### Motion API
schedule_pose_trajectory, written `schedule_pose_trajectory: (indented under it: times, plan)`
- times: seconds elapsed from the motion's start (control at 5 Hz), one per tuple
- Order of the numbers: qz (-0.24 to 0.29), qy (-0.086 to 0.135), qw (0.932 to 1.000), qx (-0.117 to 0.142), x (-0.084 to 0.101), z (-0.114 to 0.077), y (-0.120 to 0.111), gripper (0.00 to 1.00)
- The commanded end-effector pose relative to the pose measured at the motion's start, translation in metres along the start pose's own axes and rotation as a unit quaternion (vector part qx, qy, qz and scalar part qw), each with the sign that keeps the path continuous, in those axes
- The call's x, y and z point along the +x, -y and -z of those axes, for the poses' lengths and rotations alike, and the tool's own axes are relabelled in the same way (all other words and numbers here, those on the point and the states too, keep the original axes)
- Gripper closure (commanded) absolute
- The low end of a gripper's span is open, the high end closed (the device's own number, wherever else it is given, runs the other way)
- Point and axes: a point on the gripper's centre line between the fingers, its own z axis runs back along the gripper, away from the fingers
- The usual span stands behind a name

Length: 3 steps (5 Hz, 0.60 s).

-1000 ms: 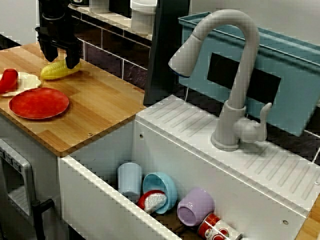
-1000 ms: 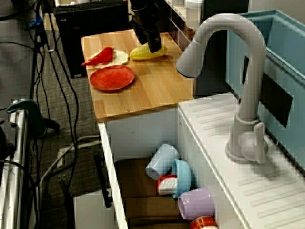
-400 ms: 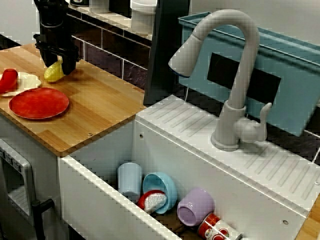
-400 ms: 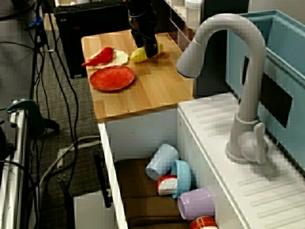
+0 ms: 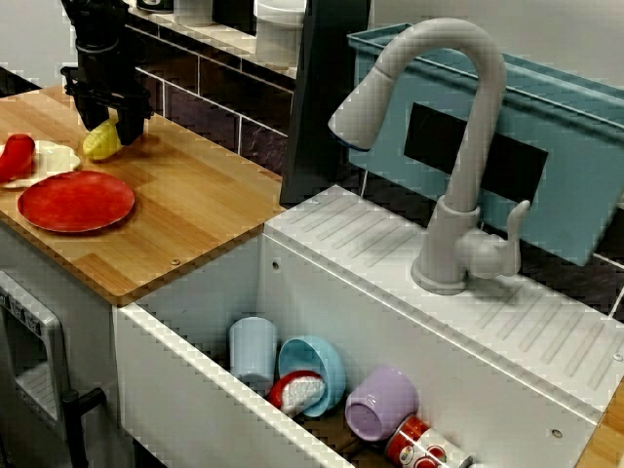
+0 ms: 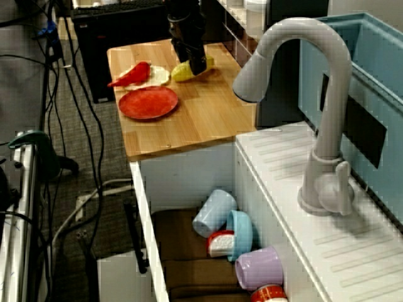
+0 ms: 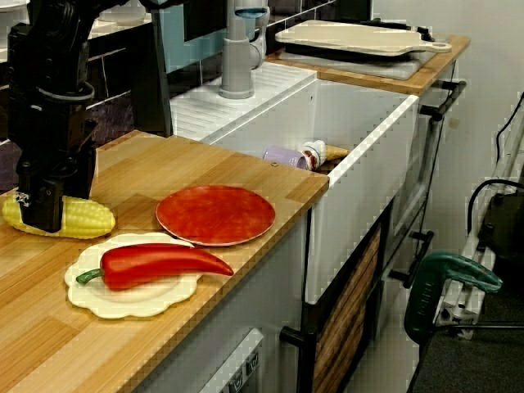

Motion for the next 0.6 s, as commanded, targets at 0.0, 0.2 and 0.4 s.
schedule_pose_trajectory:
  times: [0.0, 0.2, 0.4]
  plan:
    - [-0.01, 0.044, 0.9989, -0.016, 0.018, -0.068, -0.014, 1.0]
    - [-0.019, 0.046, 0.9982, -0.032, 0.014, -0.081, -0.017, 1.0]
    - [-0.019, 0.054, 0.9975, -0.041, 0.009, -0.092, -0.018, 1.0]
